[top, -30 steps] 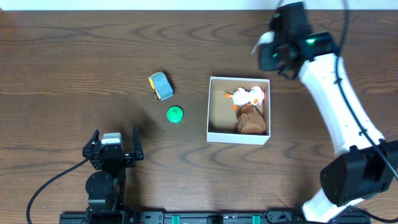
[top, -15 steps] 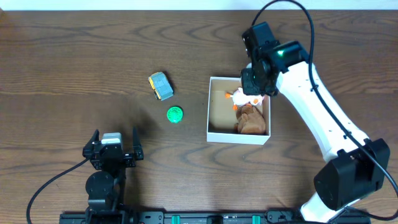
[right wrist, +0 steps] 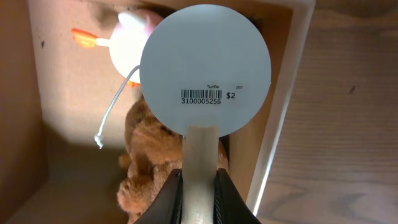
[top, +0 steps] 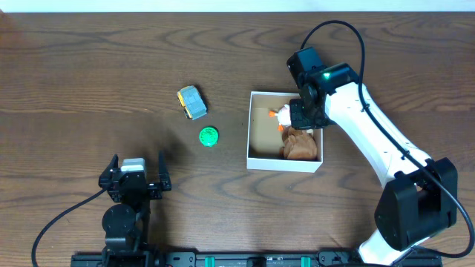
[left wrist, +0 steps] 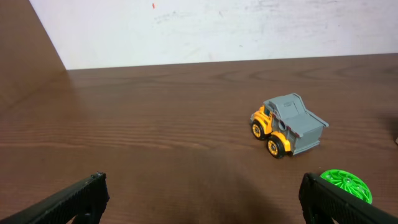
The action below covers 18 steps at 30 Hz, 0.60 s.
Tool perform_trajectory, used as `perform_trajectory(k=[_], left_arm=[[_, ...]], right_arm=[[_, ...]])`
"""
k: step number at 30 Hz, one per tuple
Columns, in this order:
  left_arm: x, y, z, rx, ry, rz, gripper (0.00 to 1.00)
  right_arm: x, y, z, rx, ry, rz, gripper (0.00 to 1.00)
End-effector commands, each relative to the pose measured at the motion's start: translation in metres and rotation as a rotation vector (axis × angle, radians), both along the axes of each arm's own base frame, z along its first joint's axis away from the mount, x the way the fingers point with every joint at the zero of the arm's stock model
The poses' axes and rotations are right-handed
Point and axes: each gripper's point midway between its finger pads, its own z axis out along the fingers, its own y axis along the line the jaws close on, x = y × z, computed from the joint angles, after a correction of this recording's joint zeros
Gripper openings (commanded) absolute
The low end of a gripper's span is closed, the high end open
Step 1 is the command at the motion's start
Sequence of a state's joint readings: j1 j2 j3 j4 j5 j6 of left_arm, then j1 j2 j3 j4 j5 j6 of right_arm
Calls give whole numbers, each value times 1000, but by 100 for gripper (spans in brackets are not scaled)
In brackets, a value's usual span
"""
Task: Pack container
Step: 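Lift the paddle toy and carry it over the white box, then lower the paddle into the box, open right gripper, withdraw right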
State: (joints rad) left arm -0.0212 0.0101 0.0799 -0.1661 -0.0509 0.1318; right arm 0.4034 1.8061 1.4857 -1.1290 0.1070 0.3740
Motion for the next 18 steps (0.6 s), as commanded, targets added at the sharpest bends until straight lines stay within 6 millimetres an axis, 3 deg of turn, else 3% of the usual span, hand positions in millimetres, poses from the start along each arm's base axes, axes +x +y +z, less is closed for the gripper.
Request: perform_trajectory(k=[1,4,6,13,18], left_arm=[[0,-2,-14,7,31,-13,98],[0,-2,-14,7,31,-13,98],[0,-2,-14,7,31,-13,98],[0,-2,-14,7,31,-13,98],[0,-2,-14,7,31,-13,98]], right_arm=[[4,0,0,-6,-22,-14,18],[6,1,0,1,-29,-14,40],[6,3,0,8,-26,-12,47],[12,6,5,26,-50,-12,50],[46,-2,37,31,-178,-55,51]])
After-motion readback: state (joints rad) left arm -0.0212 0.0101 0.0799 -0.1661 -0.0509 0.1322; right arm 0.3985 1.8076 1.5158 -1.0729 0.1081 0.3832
